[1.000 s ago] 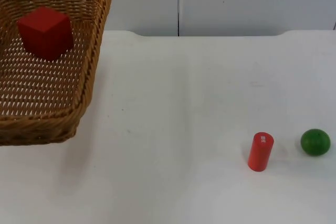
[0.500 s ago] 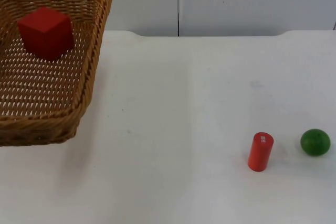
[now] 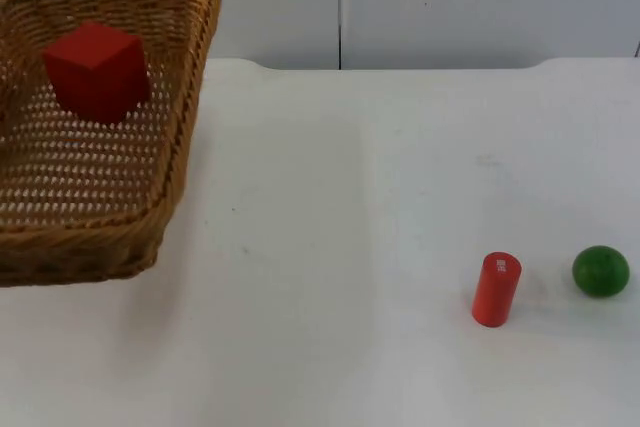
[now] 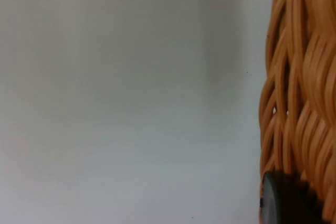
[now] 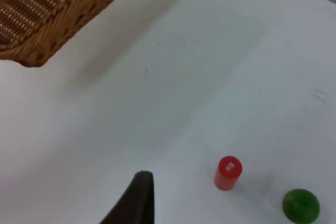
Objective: Pick up the basket with the left hand and place the object to the left of the red cylinder into the basket with the right hand.
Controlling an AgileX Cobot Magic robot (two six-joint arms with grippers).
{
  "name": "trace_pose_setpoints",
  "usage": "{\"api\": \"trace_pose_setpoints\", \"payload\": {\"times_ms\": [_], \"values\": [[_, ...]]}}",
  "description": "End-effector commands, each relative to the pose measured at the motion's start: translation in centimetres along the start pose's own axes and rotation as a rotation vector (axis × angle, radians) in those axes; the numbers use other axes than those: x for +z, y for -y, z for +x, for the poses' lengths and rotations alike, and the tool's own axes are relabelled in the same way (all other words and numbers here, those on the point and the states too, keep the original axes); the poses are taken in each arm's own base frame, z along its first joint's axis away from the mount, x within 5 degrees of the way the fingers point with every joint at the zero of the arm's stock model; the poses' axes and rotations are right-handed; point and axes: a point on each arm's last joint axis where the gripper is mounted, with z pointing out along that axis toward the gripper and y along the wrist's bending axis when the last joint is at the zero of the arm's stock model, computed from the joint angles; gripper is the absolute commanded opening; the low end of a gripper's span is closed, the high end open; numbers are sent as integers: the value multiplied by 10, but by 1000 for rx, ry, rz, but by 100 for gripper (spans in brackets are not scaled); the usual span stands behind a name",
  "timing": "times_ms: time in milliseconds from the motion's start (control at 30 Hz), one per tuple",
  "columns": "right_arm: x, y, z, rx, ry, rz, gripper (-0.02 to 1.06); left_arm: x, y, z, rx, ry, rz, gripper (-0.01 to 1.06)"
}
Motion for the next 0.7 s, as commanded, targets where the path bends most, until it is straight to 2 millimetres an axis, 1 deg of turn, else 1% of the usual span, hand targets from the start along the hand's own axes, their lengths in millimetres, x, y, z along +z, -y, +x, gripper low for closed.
{"api": "trace_pose_setpoints", "payload": {"times_ms": [0, 100, 133, 167, 233, 267, 300, 433, 467, 533, 567, 600, 667], "values": [[-1, 2, -1, -15, 16, 20, 105, 8, 7, -5, -15, 7, 41, 0], [-1, 3, -2, -30, 29, 36, 105, 38, 18, -16, 15, -11, 27, 0], [-1, 3, -2, -30, 29, 36, 105, 38, 18, -16, 15, -11, 27, 0], [-1, 3, -2, -30, 29, 36, 105, 54, 23, -22, 25, 2, 20, 0], [-1, 3, -2, -30, 27, 36, 105, 76, 30, -31, 21, 27, 13, 0], [1, 3, 0, -29, 22, 35, 105, 87, 30, -34, 13, 31, 13, 0], [1, 3, 0, -29, 22, 35, 105, 87, 30, -34, 13, 31, 13, 0], [11, 4, 11, -22, 9, 37, 105, 125, 30, -41, -3, 49, -22, 0], [11, 4, 11, -22, 9, 37, 105, 125, 30, -41, -3, 49, -22, 0], [15, 4, 15, -17, 15, 39, 105, 144, 28, -44, -3, 57, -56, 0], [16, 4, 15, -12, 14, 39, 105, 149, 27, -44, -6, 58, -62, 0], [16, 4, 15, -12, 14, 39, 105, 149, 27, -44, -6, 58, -62, 0], [16, 4, 14, -12, 23, 40, 105, 158, 25, -44, -11, 52, -72, 0]]}}
